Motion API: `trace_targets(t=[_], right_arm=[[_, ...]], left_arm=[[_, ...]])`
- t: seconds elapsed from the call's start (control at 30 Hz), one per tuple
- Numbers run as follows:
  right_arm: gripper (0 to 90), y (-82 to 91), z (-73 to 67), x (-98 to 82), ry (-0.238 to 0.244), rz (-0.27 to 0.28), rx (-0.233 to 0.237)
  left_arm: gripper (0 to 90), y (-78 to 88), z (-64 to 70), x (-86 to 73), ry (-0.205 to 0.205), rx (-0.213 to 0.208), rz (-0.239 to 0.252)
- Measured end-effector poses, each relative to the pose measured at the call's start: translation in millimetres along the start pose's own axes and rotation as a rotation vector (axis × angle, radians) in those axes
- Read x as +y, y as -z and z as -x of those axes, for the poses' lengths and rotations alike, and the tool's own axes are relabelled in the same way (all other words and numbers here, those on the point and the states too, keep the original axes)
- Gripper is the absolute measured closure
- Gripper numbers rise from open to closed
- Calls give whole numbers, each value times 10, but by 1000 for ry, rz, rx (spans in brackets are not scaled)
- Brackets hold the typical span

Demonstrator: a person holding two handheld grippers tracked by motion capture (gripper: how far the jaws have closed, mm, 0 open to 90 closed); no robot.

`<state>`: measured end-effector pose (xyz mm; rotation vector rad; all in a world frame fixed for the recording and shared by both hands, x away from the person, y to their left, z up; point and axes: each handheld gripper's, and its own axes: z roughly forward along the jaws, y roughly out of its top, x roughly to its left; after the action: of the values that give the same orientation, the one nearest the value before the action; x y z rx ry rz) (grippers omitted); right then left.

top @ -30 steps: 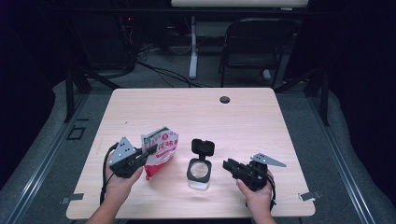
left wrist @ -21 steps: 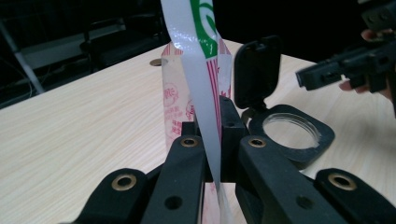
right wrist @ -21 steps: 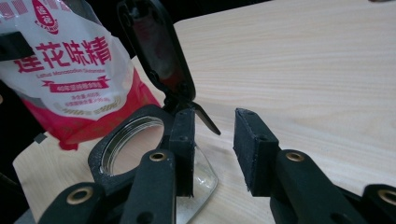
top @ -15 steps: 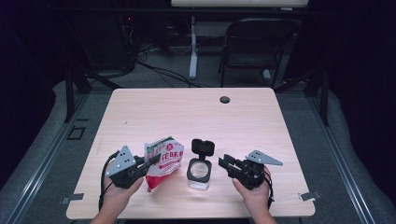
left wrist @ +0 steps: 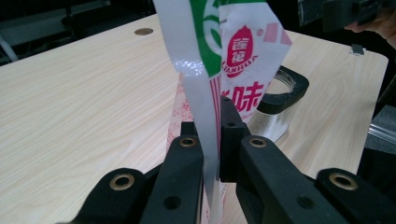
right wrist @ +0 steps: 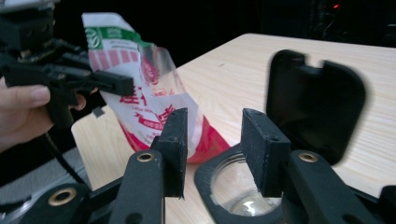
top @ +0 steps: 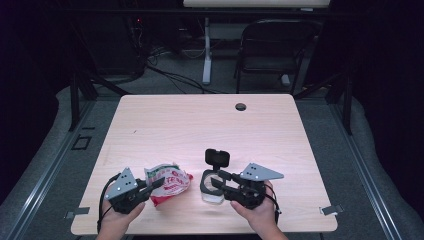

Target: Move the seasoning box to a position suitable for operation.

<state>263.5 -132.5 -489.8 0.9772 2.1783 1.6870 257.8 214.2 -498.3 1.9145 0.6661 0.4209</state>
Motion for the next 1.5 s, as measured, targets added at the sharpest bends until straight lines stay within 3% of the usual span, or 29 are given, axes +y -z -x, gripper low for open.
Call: trace_targets(t=[0.2, 0.37, 0.53, 0.67, 0.77, 0.87, 1.1, 1.2, 1.3, 1.37, 1.4, 1.47, 1.5], right_arm=[[620, -276, -97, 42, -40, -35, 83], [591, -471, -264, 64, -4, -54, 135], [578, -596, -345, 43, 28, -94, 111], [618, -666, -383, 21, 49, -121, 91], [707, -711, -386, 1, 66, -148, 67], [740, -740, -373, -8, 58, -162, 76], [742, -807, -339, -17, 25, -188, 83], [779, -842, -345, -25, 40, -202, 71], [834, -861, -355, -24, 52, -210, 66], [881, -874, -377, -20, 86, -220, 61], [885, -875, -377, -18, 86, -223, 66], [891, -880, -362, -11, 74, -231, 90], [895, -884, -360, -10, 65, -228, 96]], left_arm=[[895, -7, 33, -2, -12, 11, -9], [896, -6, 25, -48, 19, -1, 14], [893, 13, 18, -91, 50, -11, 39], [876, 28, 51, -112, 47, 3, 46], [863, 33, 65, -121, 38, 0, 49], [850, 48, 80, -130, 38, 23, 47], [868, 101, 70, -146, 52, 28, 59], [869, 111, 69, -156, 53, 19, 60], [851, 114, 89, -158, 40, 43, 53], [838, 124, 95, -157, 24, 38, 38], [834, 117, 100, -162, 29, 50, 44], [823, 117, 78, -173, 43, 33, 37], [815, 112, 82, -179, 46, 51, 41]])
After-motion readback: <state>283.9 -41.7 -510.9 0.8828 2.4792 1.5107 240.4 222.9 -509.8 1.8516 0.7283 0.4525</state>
